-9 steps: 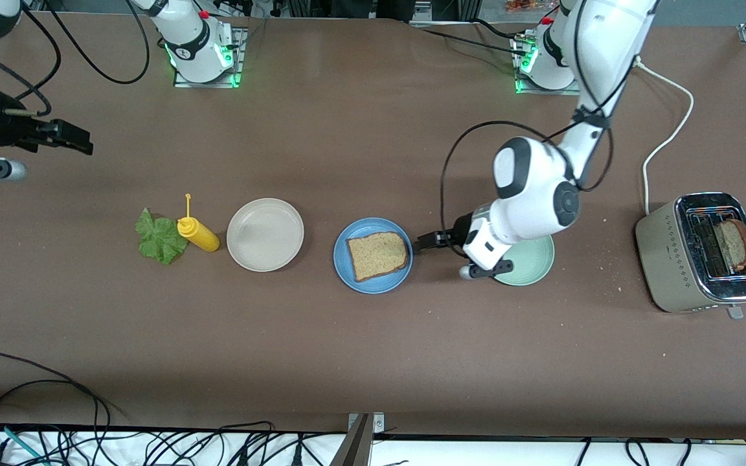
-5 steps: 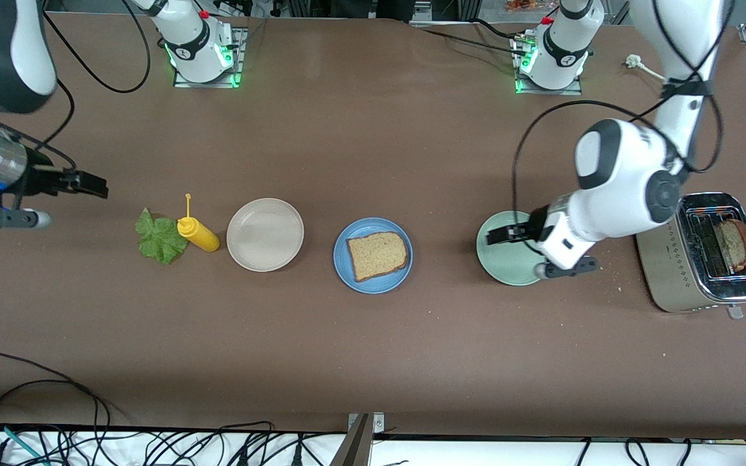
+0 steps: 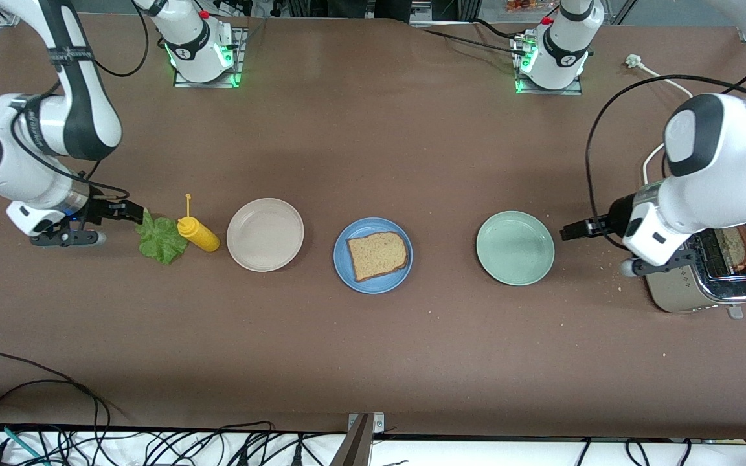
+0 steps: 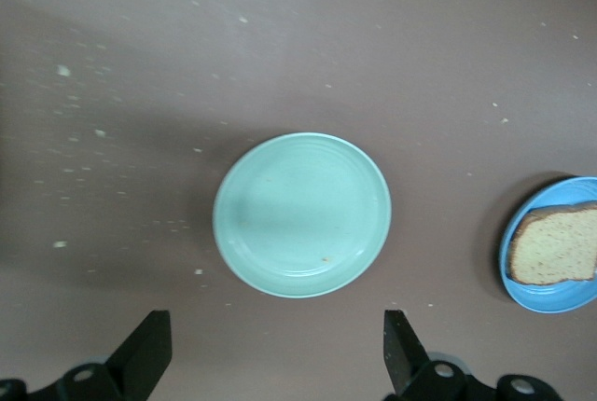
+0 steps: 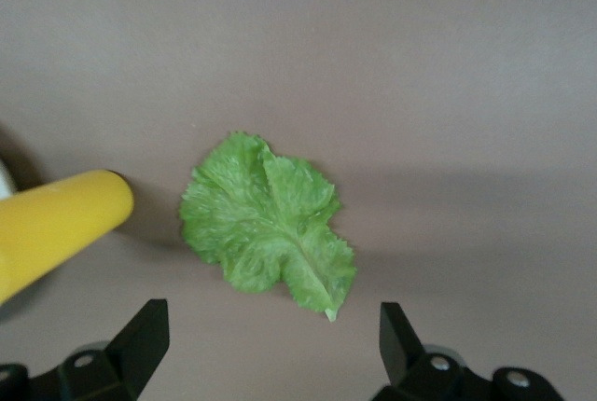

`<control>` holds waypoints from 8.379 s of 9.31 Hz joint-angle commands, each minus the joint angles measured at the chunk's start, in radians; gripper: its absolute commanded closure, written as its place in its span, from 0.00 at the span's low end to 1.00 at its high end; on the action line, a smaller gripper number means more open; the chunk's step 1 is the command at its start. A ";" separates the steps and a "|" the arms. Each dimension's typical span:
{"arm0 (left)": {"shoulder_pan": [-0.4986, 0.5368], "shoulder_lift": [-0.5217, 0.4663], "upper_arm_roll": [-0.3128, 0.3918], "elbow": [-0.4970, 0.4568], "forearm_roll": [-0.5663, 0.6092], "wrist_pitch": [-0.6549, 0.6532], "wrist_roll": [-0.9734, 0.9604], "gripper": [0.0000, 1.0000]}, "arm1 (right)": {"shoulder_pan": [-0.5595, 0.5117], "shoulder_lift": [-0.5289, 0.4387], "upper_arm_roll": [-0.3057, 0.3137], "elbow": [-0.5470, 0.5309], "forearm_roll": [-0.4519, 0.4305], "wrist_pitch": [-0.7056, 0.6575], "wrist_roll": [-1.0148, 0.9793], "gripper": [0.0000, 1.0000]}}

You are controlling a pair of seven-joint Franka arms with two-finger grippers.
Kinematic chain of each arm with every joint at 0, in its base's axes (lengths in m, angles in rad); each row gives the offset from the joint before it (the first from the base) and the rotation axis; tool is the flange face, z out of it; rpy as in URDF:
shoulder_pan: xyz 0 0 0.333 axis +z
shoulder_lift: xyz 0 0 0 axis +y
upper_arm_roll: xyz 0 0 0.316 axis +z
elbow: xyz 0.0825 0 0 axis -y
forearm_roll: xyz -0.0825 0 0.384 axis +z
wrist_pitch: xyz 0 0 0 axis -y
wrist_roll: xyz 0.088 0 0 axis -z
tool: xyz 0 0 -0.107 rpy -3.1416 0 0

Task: Make sandwich in blue plate with both arms
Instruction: 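Withdraw the left gripper while the right gripper reaches the lettuce leaf, then grasp the green lettuce leaf with the right gripper and lift it, then carry the lettuce leaf over the bread on the blue plate, then release the lettuce onto the bread with the right gripper, then move the right gripper back to the yellow squeeze bottle, then grasp the yellow squeeze bottle with the right gripper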

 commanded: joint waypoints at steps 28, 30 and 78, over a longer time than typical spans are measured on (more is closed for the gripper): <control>0.115 -0.045 -0.027 0.159 0.214 -0.104 0.198 0.00 | 0.178 0.278 0.299 0.699 0.157 -0.534 0.785 0.99; 0.115 -0.045 -0.027 0.160 0.214 -0.104 0.188 0.00 | 0.238 0.358 0.299 0.699 0.218 -0.345 0.903 0.98; 0.112 -0.031 -0.027 0.151 0.215 -0.105 0.186 0.00 | 0.141 0.608 -0.381 0.351 1.278 -0.855 -2.378 0.00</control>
